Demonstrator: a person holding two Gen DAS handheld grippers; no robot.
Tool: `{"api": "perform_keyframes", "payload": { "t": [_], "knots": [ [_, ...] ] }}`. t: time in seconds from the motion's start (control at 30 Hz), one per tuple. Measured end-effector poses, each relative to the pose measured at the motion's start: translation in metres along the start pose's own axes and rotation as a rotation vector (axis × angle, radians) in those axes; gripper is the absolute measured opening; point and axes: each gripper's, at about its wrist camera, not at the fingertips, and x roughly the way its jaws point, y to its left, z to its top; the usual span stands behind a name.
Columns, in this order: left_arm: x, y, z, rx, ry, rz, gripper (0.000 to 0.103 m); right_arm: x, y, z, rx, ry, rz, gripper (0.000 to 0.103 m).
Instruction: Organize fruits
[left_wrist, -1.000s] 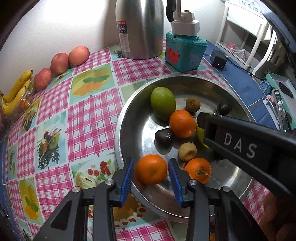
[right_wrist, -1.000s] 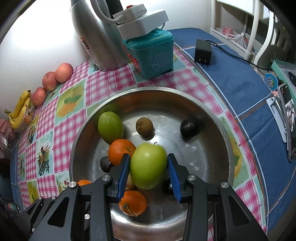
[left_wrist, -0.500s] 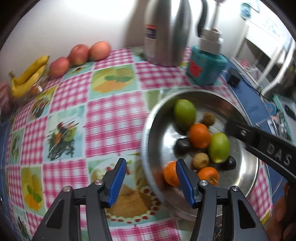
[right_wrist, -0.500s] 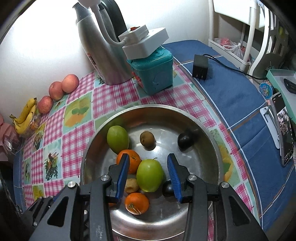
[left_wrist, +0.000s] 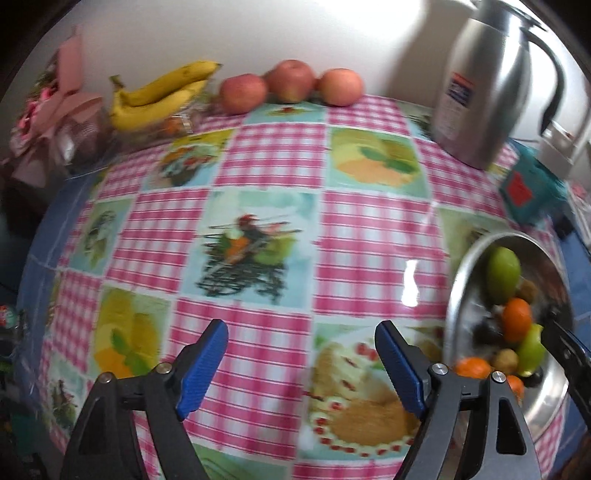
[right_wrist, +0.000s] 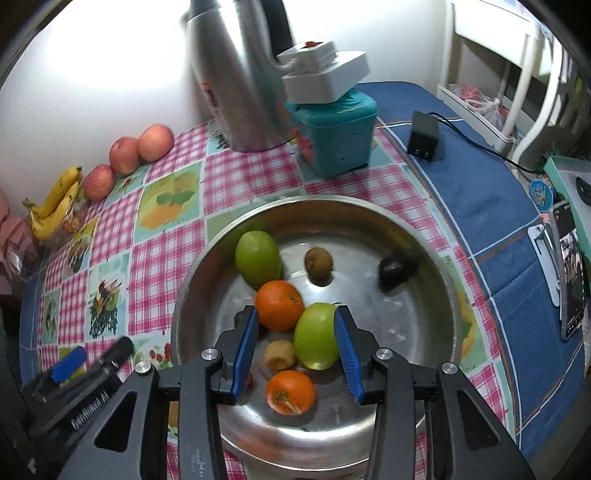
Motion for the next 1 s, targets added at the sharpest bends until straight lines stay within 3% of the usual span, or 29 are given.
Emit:
{"api": "perform_keyframes", "payload": {
  "t": [0.13,0.43,1.0],
  "knots": [
    [-0.002,0.011,0.003,-0.03,-0.02,0.047,0.084,0.0,0.013,-0.003,-0.04,0.003,0.003,0.045],
    [-0.008,0.006,0.002,0.009,-0.06,0.16,0.084,-0.003,0.034,-0.008,-0.111,-0.008,-0.017,0.061],
    [-0.012,0.012,-0.013,0.038,-0.057,0.234,0.084,0.002,0.036,-0.018,-0.109,-0.016,-0.006,0.094]
  ]
}}
